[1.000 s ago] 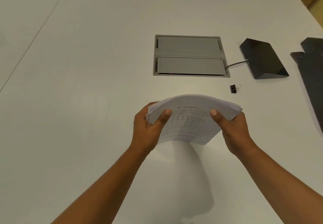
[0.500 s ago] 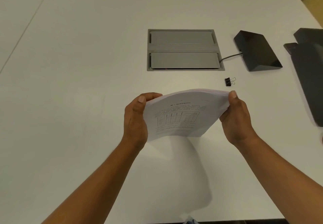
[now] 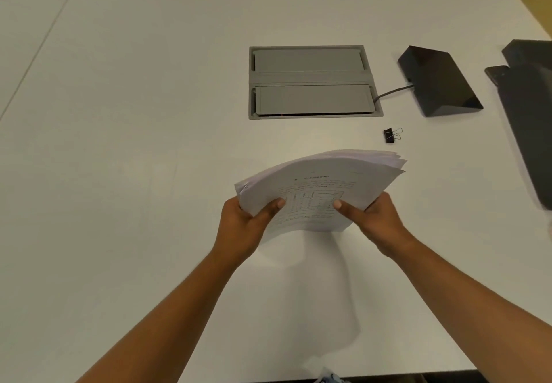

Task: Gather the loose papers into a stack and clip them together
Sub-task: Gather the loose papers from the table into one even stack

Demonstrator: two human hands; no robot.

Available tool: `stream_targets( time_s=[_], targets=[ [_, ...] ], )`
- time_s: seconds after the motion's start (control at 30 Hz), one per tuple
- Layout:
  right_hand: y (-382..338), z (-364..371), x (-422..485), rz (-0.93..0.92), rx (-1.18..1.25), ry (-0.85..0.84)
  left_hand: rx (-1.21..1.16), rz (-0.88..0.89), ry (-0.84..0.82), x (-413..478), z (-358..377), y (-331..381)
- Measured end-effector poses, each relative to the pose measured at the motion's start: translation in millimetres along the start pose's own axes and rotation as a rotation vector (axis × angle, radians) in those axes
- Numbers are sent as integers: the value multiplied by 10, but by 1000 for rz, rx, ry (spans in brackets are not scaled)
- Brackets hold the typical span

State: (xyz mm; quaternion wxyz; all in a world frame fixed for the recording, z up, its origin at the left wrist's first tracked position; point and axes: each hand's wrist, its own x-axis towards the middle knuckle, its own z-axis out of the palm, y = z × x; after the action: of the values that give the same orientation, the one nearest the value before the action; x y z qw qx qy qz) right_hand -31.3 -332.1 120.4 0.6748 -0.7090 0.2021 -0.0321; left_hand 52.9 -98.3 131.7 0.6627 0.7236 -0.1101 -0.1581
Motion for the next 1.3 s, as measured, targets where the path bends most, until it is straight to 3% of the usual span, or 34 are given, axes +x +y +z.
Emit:
stream_targets(
  time_s=[0.17, 0.33, 0.83, 0.93, 1.3],
  targets=[
    [192, 151, -24, 36, -36, 40, 9, -66, 27, -5, 86, -143],
    [172, 178, 10, -87, 20, 118, 21, 34, 50, 64, 53, -188],
    [649, 396, 91, -93, -72, 107, -7, -64, -3, 148, 13, -874],
    [662, 359, 87, -104, -71, 107, -30, -20, -36, 184, -54, -894],
    [646, 346, 54, 140, -171, 32, 21, -262, -258, 233, -279, -971]
  ],
)
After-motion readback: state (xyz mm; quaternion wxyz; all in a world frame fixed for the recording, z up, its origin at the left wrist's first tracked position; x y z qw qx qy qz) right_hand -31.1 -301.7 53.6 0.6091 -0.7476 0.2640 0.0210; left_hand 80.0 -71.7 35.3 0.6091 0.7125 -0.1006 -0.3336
